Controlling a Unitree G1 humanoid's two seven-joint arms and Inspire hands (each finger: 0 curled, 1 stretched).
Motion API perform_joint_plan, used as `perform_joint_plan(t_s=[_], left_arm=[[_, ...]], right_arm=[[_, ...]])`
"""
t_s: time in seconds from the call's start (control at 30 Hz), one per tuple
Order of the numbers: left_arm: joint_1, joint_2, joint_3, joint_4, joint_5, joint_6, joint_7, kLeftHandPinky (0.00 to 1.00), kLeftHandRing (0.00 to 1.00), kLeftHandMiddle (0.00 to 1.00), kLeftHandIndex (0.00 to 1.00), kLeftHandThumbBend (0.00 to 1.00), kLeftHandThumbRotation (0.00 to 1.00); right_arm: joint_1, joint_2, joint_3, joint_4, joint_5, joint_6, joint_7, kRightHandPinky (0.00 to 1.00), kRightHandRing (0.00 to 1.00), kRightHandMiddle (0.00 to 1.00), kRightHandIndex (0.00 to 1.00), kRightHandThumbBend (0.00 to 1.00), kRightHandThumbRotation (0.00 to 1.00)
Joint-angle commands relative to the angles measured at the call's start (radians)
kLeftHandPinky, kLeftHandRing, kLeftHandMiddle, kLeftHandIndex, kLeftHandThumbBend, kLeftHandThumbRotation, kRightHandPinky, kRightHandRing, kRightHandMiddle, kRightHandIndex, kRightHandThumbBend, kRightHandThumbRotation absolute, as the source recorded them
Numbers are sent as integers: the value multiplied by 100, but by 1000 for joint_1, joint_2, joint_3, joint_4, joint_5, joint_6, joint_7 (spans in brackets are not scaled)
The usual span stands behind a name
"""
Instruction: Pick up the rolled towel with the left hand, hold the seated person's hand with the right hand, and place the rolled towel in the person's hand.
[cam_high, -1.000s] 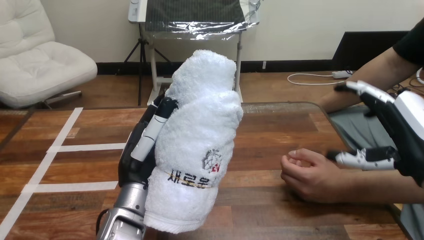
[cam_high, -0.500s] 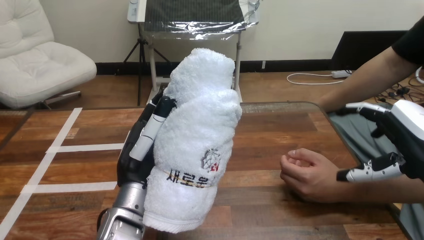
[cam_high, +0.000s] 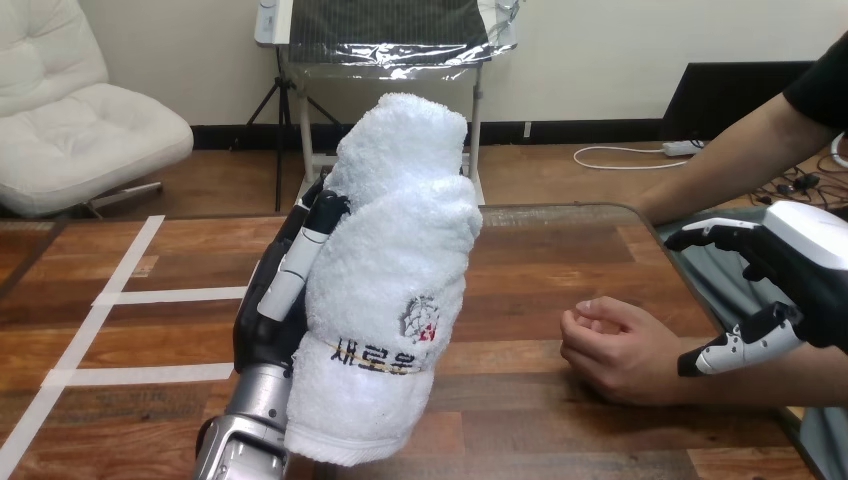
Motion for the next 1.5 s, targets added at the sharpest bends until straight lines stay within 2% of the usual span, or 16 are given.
perform_joint_plan(t_s=[0.0,0.23,0.6,0.87,1.2,1.47], left_arm=[[-48,-105,5,-45,-13,-31,-13,23,33,42,51,71,0],[-50,-96,4,-44,-6,-40,-21,23,33,42,51,70,0],[-51,-93,3,-45,-7,-43,-21,23,34,42,51,69,0],[-52,-91,2,-53,-8,-35,-7,23,33,41,51,70,0],[-50,-89,1,-57,-4,-40,-10,23,33,41,51,70,0],[-48,-93,3,-61,-10,-37,-5,23,33,41,51,70,0]], right_arm=[[-91,-47,26,-60,-29,54,41,80,92,90,86,86,0],[-122,-74,73,-78,-100,121,105,82,93,91,87,84,0],[-155,-92,136,-84,-195,174,168,83,94,92,88,83,0],[-178,-99,172,-60,-242,173,207,86,96,93,89,81,0],[-208,-109,207,-27,-272,172,249,90,98,95,90,79,0],[-229,-125,236,21,-292,142,254,92,98,96,90,79,1]])
